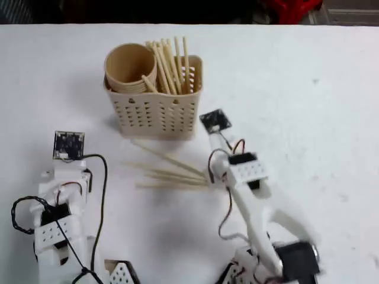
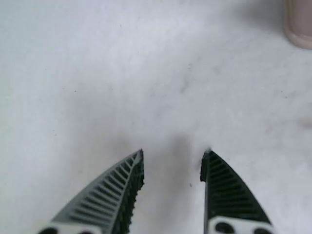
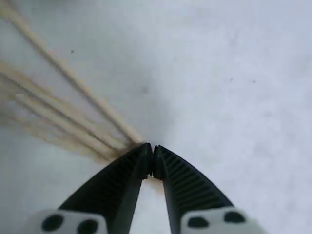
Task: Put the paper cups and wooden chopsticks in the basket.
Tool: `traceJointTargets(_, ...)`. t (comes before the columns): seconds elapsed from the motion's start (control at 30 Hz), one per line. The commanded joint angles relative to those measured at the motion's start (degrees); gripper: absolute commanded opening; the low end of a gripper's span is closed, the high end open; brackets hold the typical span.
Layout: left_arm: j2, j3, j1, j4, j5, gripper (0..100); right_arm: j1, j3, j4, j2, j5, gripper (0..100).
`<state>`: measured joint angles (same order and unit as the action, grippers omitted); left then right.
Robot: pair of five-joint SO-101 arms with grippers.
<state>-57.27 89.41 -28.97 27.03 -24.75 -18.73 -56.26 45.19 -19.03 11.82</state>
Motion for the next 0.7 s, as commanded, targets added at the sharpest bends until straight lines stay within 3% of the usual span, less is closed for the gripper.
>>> traceJointTargets(0.0, -0.92, -0.18, 0.66, -1.14, -0.53, 20, -0.57, -1.41, -0.92, -9.54, 4.4, 2.1)
traceJointTargets(0.2, -0.92, -0.18, 0.66, -1.14, -0.53, 20, -5.41, 0.53, 3.65, -22.02, 12.48, 2.7)
traceJointTargets(0.3, -0.92, -0.18, 0.66, -1.14, -0.53, 20, -10.68, 3.08, 4.88, -22.46, 16.0, 9.4)
traceJointTargets(0.47, -0.92, -0.18, 0.66, -1.14, -0.53, 20, -17.98, 4.66, 2.42, -14.73, 21.89, 16.2)
traceJointTargets(0.67, -0.92, -0.18, 0.66, -1.14, -0.53, 20, -18.24, 5.98, -9.45, 0.04, 22.77, 16.2)
